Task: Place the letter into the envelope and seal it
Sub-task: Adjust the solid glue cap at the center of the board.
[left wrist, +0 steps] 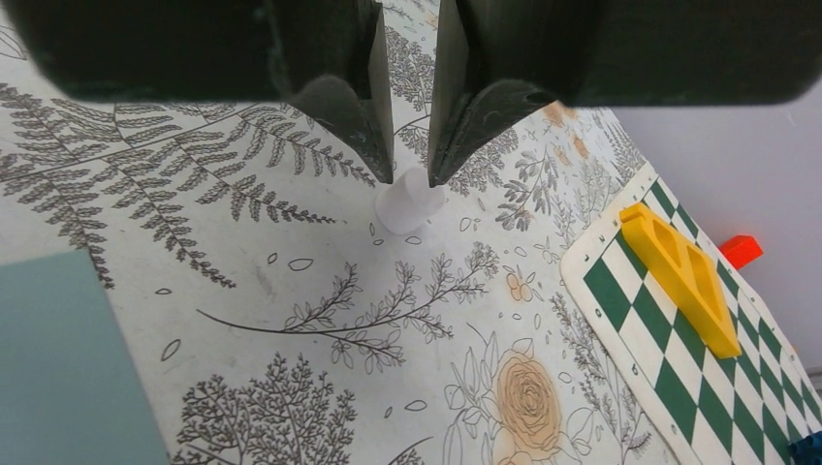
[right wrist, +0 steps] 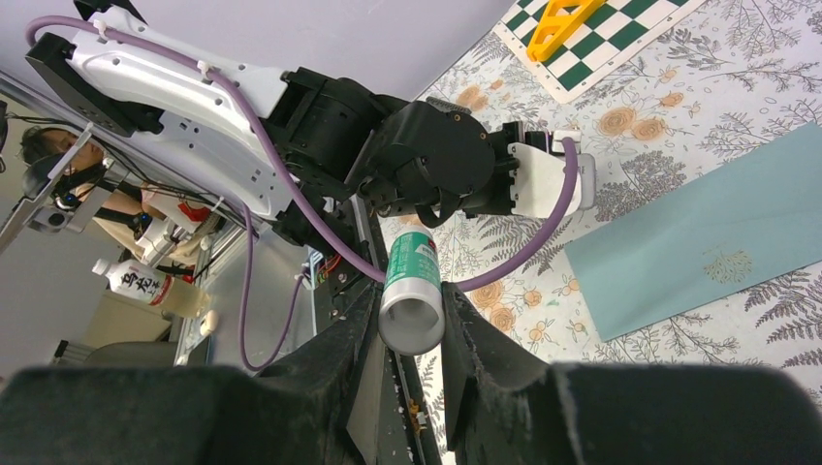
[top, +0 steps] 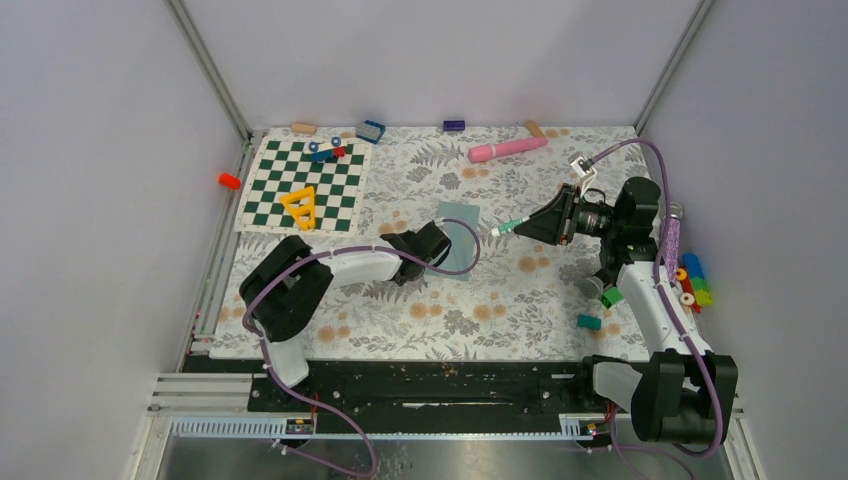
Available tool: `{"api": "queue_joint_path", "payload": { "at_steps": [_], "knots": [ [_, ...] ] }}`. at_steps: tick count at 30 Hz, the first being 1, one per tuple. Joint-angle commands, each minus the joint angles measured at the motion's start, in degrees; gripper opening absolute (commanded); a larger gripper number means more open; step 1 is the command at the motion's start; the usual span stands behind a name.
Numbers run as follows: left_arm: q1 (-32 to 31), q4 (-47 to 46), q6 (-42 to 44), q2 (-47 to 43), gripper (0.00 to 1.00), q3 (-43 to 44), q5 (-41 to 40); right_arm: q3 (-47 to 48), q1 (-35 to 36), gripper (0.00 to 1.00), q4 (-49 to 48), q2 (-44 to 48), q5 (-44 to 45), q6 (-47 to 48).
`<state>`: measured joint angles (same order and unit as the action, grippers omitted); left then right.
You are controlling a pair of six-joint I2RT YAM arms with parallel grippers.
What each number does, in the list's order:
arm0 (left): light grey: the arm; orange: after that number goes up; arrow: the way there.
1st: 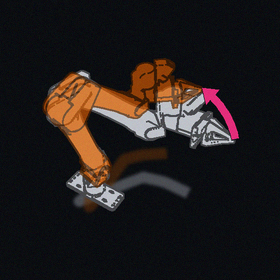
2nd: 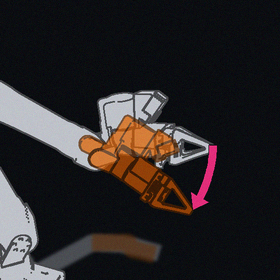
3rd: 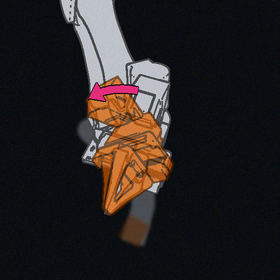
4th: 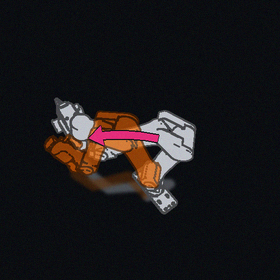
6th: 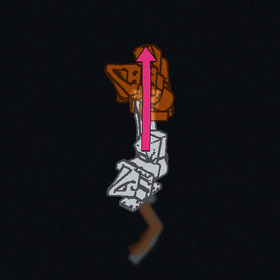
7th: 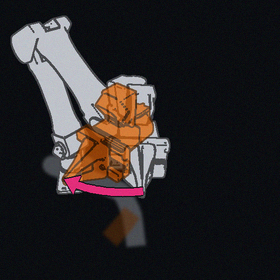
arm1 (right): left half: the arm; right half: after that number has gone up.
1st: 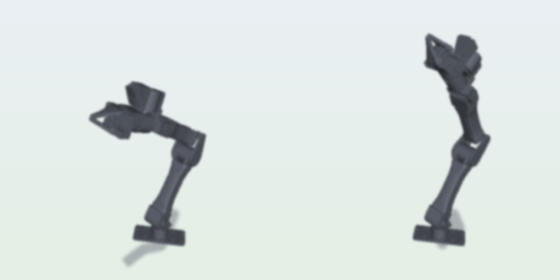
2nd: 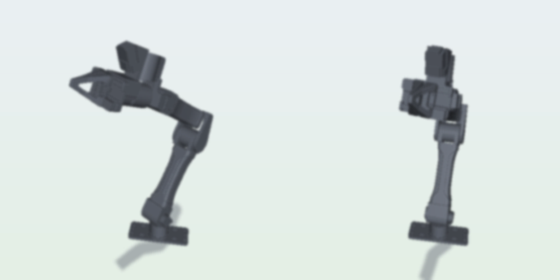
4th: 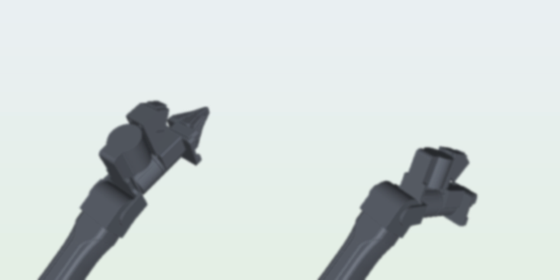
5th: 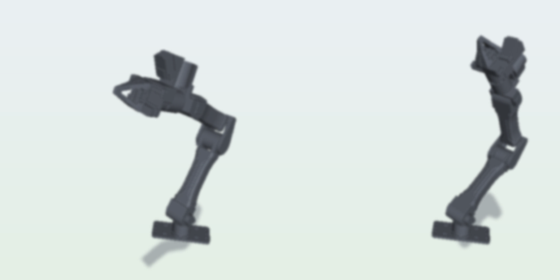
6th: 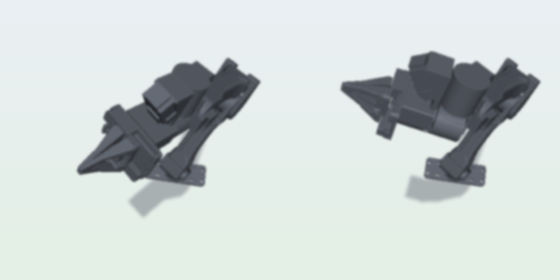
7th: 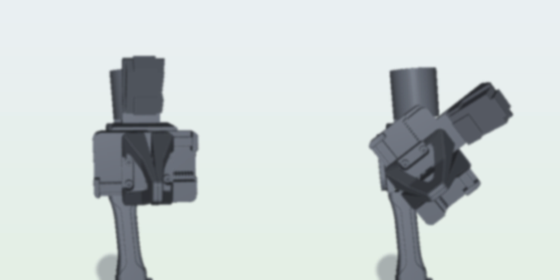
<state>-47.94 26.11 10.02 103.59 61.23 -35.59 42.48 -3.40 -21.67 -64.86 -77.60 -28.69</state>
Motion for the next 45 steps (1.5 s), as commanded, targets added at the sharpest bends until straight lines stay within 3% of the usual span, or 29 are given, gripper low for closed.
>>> {"api": "queue_joint_path", "payload": {
  "at_steps": [1, 25, 33, 40, 42, 45],
  "knots": [
    [0.1, 0.2, -1.0, 0.2, 0.23, 0.0, 2.1, 0.1, -0.2, 0.17, -2.7, 0.0, -1.5, -0.7],
    [-1.9, 1.7, -2.9, 0.3, 0.23, 1.4, 6.8, -0.1, -0.2, 0.17, -3.7, -0.2, -1.7, -1.2],
    [-1.4, -1.0, -2.9, -8.3, 0.22, 2.1, 7.2, -0.1, -0.2, 0.17, -3.9, -0.4, -1.8, -1.2],
    [5.2, -2.9, 3.8, -13.9, 0.52, 3.9, 9.2, -0.3, -0.2, 0.17, -4.2, -0.5, -1.8, -1.4],
    [9.2, -3.6, 8.3, -14.9, 0.68, 4.4, 12.5, -0.3, -0.2, 0.17, -4.3, -0.5, -1.8, -1.3],
    [14.1, -6.1, 20.3, -15.3, 0.80, 3.8, 17.1, -0.3, -0.2, 0.17, -4.4, -0.8, -1.8, -1.5]
  ]
}}
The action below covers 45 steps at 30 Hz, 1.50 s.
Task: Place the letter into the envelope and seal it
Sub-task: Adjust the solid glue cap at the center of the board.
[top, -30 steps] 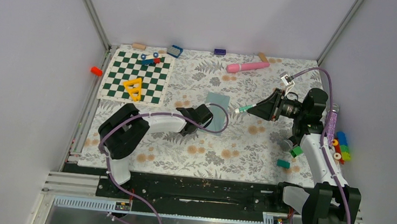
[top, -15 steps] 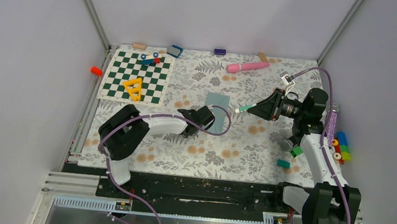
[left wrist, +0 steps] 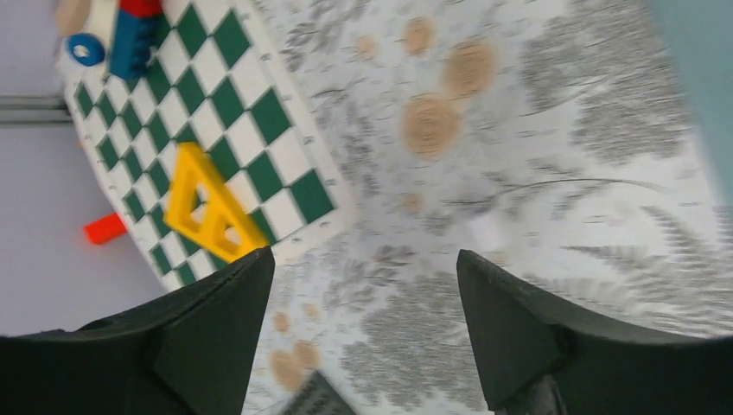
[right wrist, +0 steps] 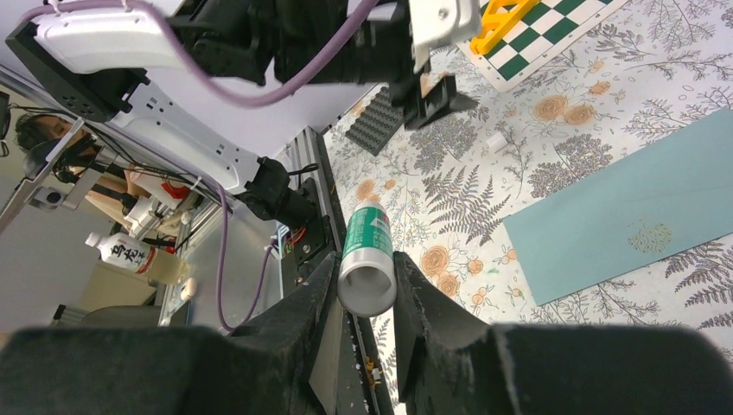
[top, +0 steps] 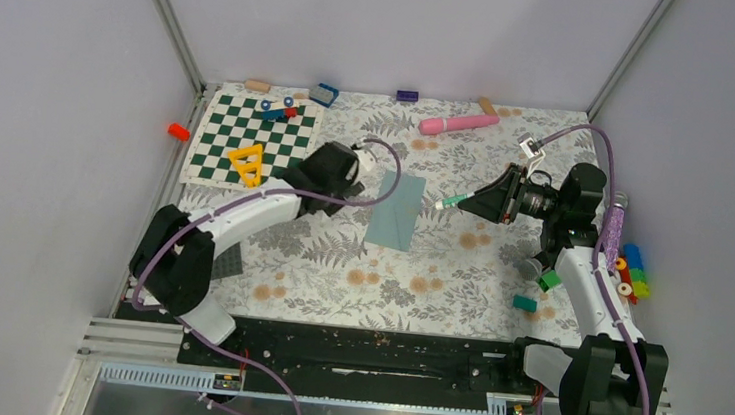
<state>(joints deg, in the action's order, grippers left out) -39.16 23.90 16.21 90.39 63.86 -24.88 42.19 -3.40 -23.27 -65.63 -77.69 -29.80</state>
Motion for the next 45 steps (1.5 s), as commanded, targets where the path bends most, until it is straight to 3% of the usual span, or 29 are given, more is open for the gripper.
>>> {"api": "queue_joint_path", "payload": {
  "at_steps": [1, 6, 9, 12, 15, 20, 29, 45],
  "knots": [
    [6.6, -4.8, 19.2, -2.2, 0.81, 0.4, 8.1, 0.0, -0.2, 0.17, -3.0, -0.1, -1.7, -0.6],
    [12.4, -10.1, 48.6, -4.5, 0.81, -6.6, 19.9, -0.2, -0.2, 0.17, -3.2, -0.2, -1.5, -0.7],
    [14.7, -7.3, 65.5, -6.3, 0.80, -8.5, 29.3, -0.2, -0.2, 0.17, -3.2, -0.3, -1.4, -0.7],
    [17.3, 5.4, 83.8, -6.8, 0.80, -6.1, 37.8, -0.1, -0.2, 0.17, -3.2, -0.3, -1.4, -0.7],
    [17.8, 20.1, 92.1, -2.9, 0.86, 2.0, 41.0, -0.1, -0.2, 0.17, -3.1, 0.1, -1.5, -0.5],
    [18.1, 26.2, 107.8, 0.1, 0.83, 2.1, 40.0, -0.2, -0.2, 0.17, -3.1, 0.6, -1.3, -0.3],
    [17.5, 25.9, 123.4, 4.0, 0.79, -0.3, 39.6, -0.1, -0.2, 0.17, -2.8, 0.2, -1.3, 0.1],
    [12.1, 29.7, 131.2, 14.1, 0.77, 10.8, 33.1, 1.3, -0.4, 0.17, 5.3, 0.0, -0.4, 6.9]
  ]
}}
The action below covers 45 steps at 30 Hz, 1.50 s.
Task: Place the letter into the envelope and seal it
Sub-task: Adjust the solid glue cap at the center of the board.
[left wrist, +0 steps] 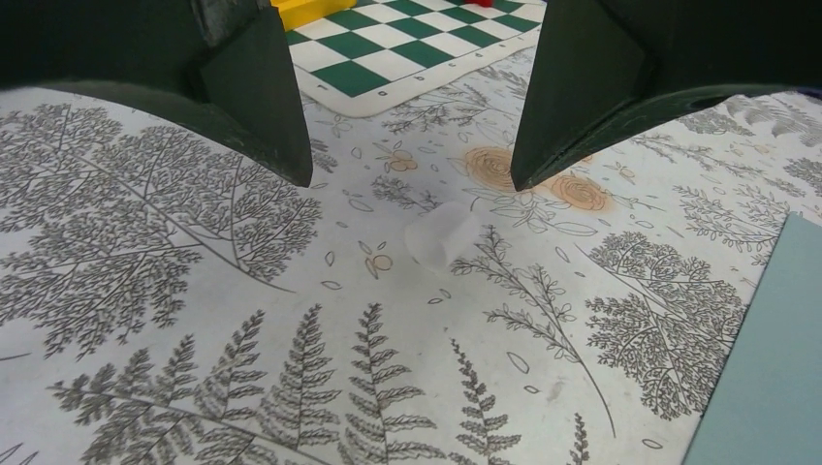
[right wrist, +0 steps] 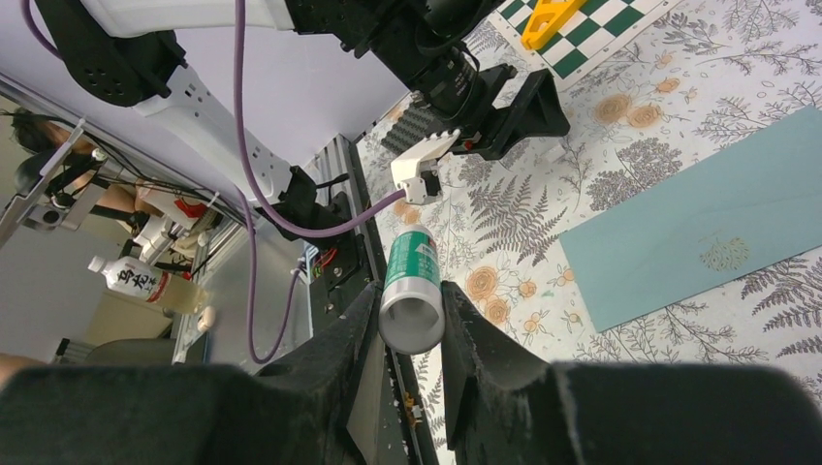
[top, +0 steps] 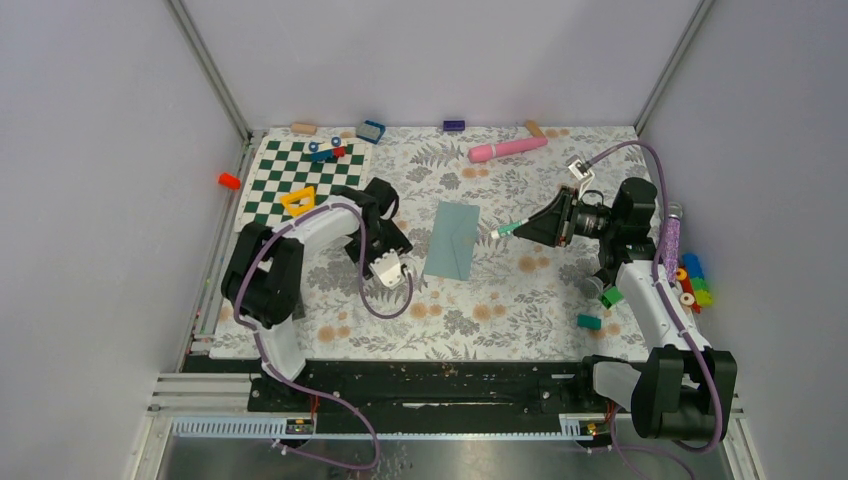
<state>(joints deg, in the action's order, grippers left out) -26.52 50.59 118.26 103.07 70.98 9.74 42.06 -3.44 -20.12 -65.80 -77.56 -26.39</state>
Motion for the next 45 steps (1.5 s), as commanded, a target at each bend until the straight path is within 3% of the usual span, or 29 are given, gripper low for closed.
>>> {"api": "queue_joint_path", "payload": {
  "at_steps": [1, 17, 26, 34, 45],
  "knots": [
    [-0.6, 3.1, 29.7, 2.0, 0.77, 4.0, -2.2, 1.8, -0.3, 0.17, 3.2, 0.1, -0.4, 4.5],
    [-4.4, 4.1, 31.8, 7.5, 0.63, 5.9, -6.9, 3.1, -0.4, 0.17, 9.1, -0.6, 0.4, 9.1],
    [-4.4, 2.0, 31.0, 8.8, 0.40, 5.1, -11.5, 3.1, -0.4, 0.17, 9.1, -1.0, 0.3, 9.1],
    [-4.4, 1.0, 29.9, 9.4, 0.40, 5.2, -12.0, 3.2, -0.4, 0.17, 9.1, -1.3, 0.2, 9.0],
    [-4.8, 3.0, 24.8, 9.7, 0.30, 7.0, -10.0, 3.2, -0.4, 0.17, 9.0, -1.7, 0.2, 9.0]
  ]
}}
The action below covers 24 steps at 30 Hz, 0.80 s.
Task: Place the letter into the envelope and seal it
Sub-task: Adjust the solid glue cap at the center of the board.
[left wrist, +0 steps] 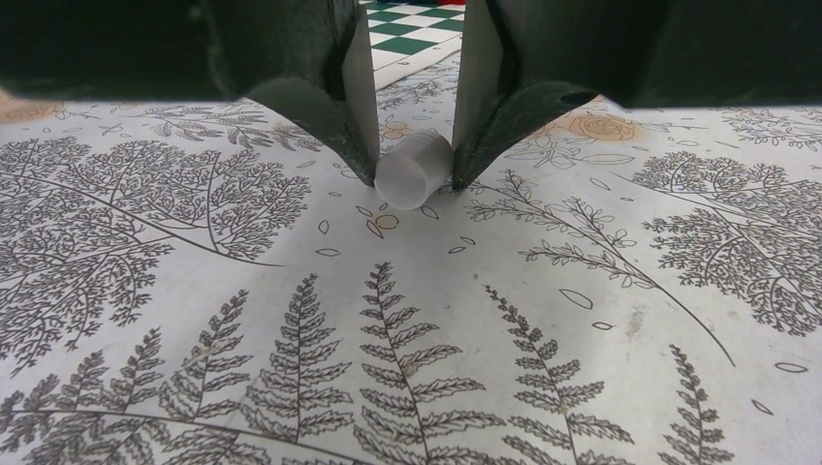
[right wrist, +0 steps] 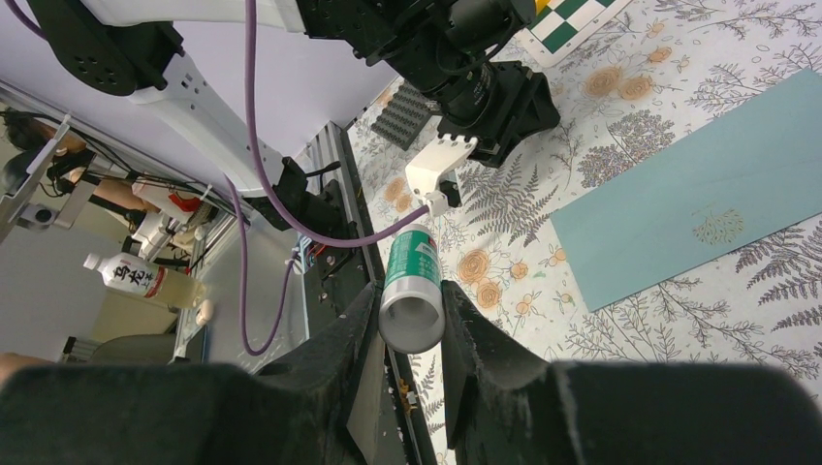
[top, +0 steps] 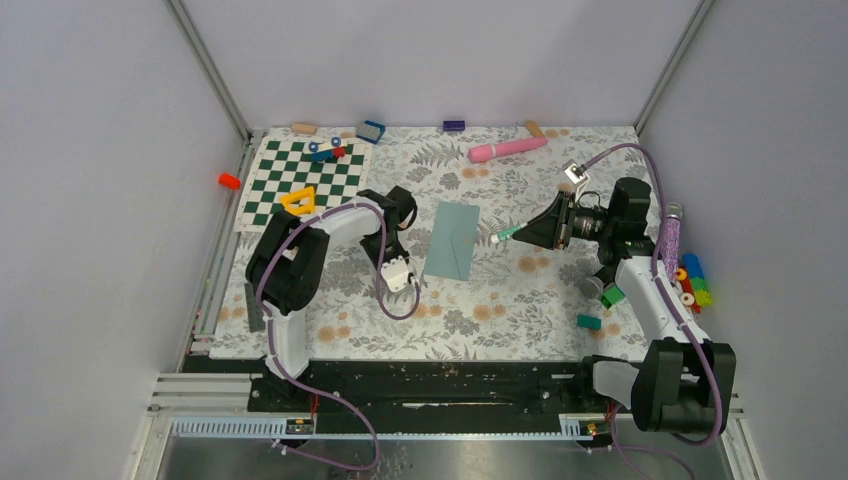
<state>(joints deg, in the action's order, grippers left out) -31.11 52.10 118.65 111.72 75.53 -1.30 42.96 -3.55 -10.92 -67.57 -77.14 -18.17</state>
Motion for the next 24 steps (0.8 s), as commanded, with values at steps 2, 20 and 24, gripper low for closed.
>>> {"api": "queue_joint_path", "payload": {
  "at_steps": [2, 20, 24],
  "knots": [
    [-0.3, 1.9, 22.5, 1.3, 0.29, 2.8, 2.9, 2.3, -0.3, 0.17, -0.1, 0.1, -0.1, 0.8],
    [-6.2, 11.3, -19.9, 4.9, 0.31, 11.7, 8.0, 2.3, -0.3, 0.17, -0.3, 0.3, -0.1, 0.2],
    [-7.1, 11.7, -29.2, 6.4, 0.32, 11.6, 8.0, 2.2, -0.3, 0.17, -0.3, 0.4, 0.0, 0.1]
  ]
}}
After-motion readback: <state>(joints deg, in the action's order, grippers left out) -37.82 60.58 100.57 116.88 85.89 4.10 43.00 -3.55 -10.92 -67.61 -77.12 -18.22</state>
